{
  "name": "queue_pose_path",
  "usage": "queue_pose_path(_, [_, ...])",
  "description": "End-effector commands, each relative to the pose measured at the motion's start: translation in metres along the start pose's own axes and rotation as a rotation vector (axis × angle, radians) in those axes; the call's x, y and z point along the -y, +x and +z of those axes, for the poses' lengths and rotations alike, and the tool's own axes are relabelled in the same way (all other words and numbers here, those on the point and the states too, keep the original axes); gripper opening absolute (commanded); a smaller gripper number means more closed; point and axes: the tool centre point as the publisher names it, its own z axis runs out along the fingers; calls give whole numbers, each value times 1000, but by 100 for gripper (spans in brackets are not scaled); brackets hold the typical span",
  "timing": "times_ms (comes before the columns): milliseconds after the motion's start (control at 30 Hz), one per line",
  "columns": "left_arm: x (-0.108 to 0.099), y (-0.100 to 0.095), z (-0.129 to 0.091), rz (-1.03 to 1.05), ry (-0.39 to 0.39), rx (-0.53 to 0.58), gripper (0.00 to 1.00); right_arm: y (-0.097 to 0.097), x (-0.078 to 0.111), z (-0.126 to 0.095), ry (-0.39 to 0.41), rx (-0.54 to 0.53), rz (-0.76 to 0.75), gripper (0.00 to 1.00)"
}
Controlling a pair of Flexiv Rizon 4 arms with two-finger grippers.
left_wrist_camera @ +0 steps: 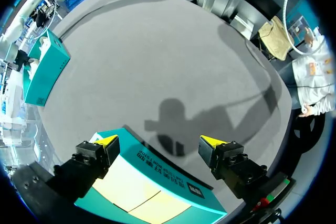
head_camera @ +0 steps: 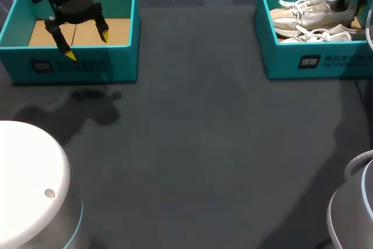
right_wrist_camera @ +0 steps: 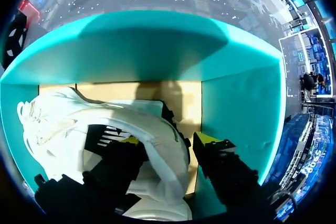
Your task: Take the shoe out of the shoebox, open the shoe tongue, remove and reinsert the insole, then place the shoe into the shoebox
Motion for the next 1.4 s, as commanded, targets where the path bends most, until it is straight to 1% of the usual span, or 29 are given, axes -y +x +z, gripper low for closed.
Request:
queue_pose_path(33, [0,0,0,0,-2,-2,100,0,1,-11,4,1,5,71])
queue_pose_path(67, [0,0,0,0,-2,-2,100,0,2,-13,4,1,7,83])
queue_pose_path(100, [0,0,0,0,-2,-2,100,0,2,-15,5,1,9,97])
queue_pose_path(133, [0,0,0,0,-2,-2,100,1,3,-18,5,2,10,100])
queue_pose_path(300, [0,0,0,0,-2,-2,100,0,7,-38,1,-1,26,100])
queue_pose_path(400, [0,0,0,0,-2,-2,100,2,10,-57,-6,-6,24,100])
queue_pose_path(433, [0,0,0,0,-2,-2,100,4,12,-65,-23,-15,20,100])
queue_pose_path(500, [0,0,0,0,-2,-2,100,7,15,-80,-21,-11,12,100])
queue_pose_path(533, [0,0,0,0,-2,-2,100,9,17,-86,-27,-25,2,100])
queue_pose_path(567, [0,0,0,0,-2,-2,100,11,19,-93,-20,-36,-3,100])
queue_pose_path(633, [0,0,0,0,-2,-2,100,16,25,-105,-40,-47,-23,100])
queue_pose_path(667, [0,0,0,0,-2,-2,100,18,28,-109,-25,-47,-27,100])
queue_pose_path(733, [0,0,0,0,-2,-2,100,25,36,-119,-35,-52,-43,100])
queue_pose_path(833, [0,0,0,0,-2,-2,100,32,47,-128,-40,-71,-55,100])
queue_pose_path(900, [0,1,-10,-26,0,30,100,37,55,-136,-43,-72,-53,100])
queue_pose_path(967, [-1,0,-17,-90,7,43,100,43,63,-145,-42,-65,-58,100])
queue_pose_path(1100, [-8,-3,-27,-296,-35,30,100,53,77,-158,-24,-51,-71,100])
queue_pose_path(1233, [-19,1,-37,-500,-73,13,100,65,94,-172,-14,-55,-76,100])
queue_pose_path(1300, [-25,4,-41,-603,-138,30,100,70,102,-179,-8,-56,-79,100])
queue_pose_path(1333, [-30,6,-44,-683,-155,20,100,70,102,-179,-8,-56,-79,100])
queue_pose_path(1400, [-42,9,-49,-859,-220,26,100,70,102,-179,-8,-56,-79,100])
